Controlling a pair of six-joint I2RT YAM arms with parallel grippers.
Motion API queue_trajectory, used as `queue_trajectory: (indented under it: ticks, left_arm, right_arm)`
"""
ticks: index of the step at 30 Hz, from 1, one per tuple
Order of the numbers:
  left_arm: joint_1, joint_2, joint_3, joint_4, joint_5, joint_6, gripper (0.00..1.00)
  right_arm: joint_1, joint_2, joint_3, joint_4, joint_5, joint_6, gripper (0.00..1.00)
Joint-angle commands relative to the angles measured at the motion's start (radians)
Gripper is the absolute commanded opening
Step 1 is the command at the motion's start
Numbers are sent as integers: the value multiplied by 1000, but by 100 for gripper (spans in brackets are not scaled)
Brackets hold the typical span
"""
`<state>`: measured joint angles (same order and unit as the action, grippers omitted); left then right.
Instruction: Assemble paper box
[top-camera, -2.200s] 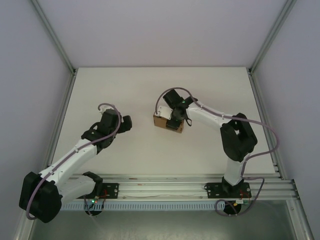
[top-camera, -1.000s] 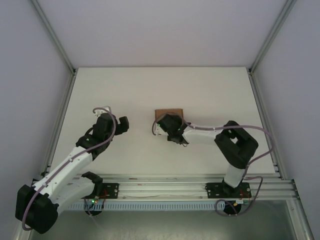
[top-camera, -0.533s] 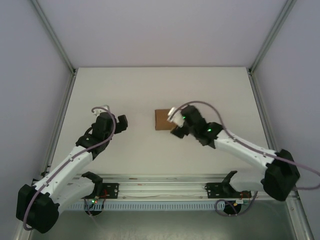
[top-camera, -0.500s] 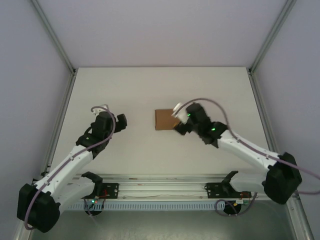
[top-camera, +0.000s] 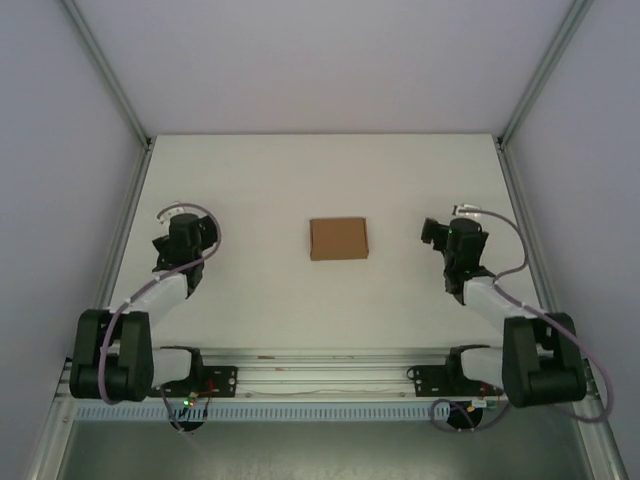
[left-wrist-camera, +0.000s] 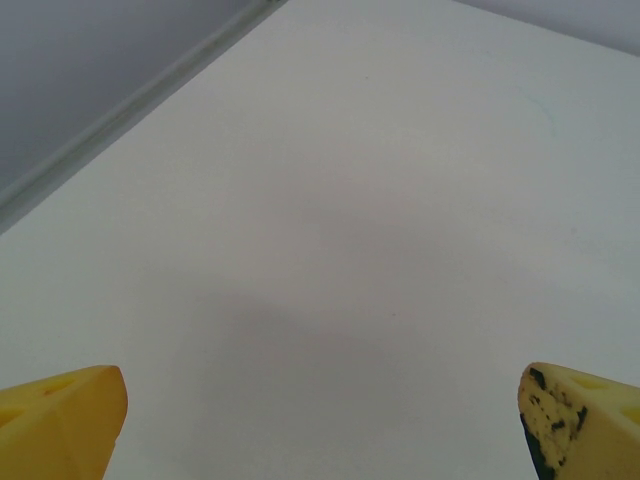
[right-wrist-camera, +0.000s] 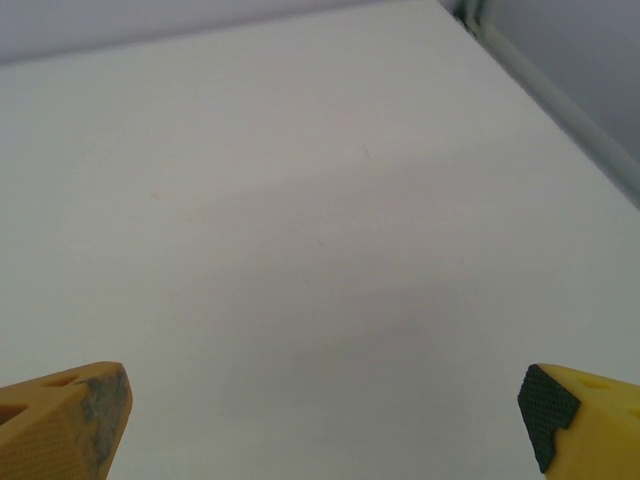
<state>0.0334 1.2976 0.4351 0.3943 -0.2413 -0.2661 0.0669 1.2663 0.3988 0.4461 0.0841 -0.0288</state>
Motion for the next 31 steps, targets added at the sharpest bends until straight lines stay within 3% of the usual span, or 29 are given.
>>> queue_trajectory:
  ticks: [1,2,4,6,8,10,11,14,16,18,31]
  left_arm:
    - [7,54,-42,260,-37,58,100]
    - [7,55,-22,223,-16,68,100]
    - [6,82,-31,307,13,127,100]
    - [12,135,-63,433,24,145,100]
    - [-15,177,-79,509,87,210,100]
    - [-17,213,-117,604,108,224,100]
    - [-18,234,-144,693,95,229,100]
    - [-18,204,-119,599,76,207,100]
    - [-20,226,-135,665,75,218,100]
    - [-20,207,-120,605,76,213,100]
    - [-26,214,-121,621,69,219,100]
  right_arm:
    - [-9,50,-46,321,53,16,100]
    - [-16,78,-63,359,62,28,100]
    - [-31,171,-91,494,50,40,100]
    - [-33,267,-44,514,18,22,100]
    - [-69,218,5,330,-34,57,100]
    - [-76,251,-17,431,-44,61,100]
    - [-76,240,-5,390,-38,64,100]
    - [-76,239,-9,397,-39,62,100]
    - [-76,231,-4,369,-39,60,100]
    - [-76,235,-6,384,-41,60,100]
    - [-76,231,-5,375,-40,60,100]
